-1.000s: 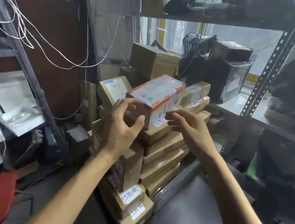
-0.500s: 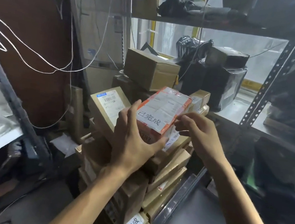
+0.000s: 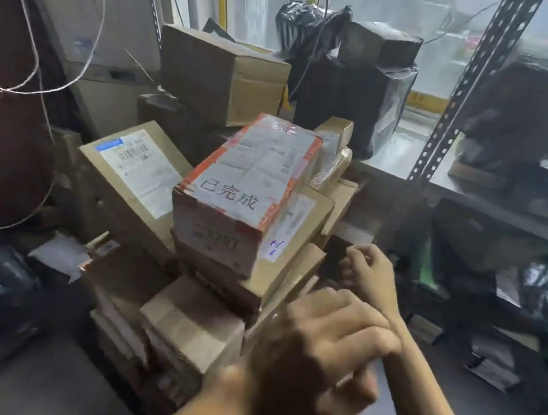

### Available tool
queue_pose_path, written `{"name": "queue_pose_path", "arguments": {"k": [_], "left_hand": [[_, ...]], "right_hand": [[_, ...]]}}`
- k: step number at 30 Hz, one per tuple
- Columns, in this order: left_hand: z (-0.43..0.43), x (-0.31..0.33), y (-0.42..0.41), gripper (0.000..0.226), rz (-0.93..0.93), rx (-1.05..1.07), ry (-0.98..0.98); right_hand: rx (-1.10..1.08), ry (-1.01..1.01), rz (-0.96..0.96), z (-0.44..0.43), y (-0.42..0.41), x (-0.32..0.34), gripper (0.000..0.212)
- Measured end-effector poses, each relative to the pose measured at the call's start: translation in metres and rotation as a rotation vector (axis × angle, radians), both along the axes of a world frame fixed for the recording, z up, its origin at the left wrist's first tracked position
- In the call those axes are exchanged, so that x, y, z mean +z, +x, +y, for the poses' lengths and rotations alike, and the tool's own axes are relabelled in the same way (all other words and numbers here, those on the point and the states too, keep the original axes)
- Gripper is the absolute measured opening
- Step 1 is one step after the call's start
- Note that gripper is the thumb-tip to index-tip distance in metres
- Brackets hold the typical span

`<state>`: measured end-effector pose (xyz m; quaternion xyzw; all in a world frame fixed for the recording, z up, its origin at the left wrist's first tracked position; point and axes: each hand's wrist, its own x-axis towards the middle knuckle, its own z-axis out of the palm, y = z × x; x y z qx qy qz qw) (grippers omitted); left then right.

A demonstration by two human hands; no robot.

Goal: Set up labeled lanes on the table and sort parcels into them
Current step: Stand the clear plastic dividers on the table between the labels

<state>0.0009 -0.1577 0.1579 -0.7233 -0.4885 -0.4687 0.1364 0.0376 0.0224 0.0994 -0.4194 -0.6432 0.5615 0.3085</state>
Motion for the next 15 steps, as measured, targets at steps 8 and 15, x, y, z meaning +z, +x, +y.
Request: {"name": "queue_pose_path", "arguments": {"k": [8,15], "left_hand": [[0.06,-0.145,-0.001,0.046,-0.379,0.358,-1.088],[0.082,-0.192,-0.006,0.073,-0.365,0.542,-1.478]], "right_hand": [[0.262,-0.059,-0.705,0.034,0.015,-0.119,0.029],[0.329,-0.111,-0.833,0.032,0.0,-0.145,0.049]]}}
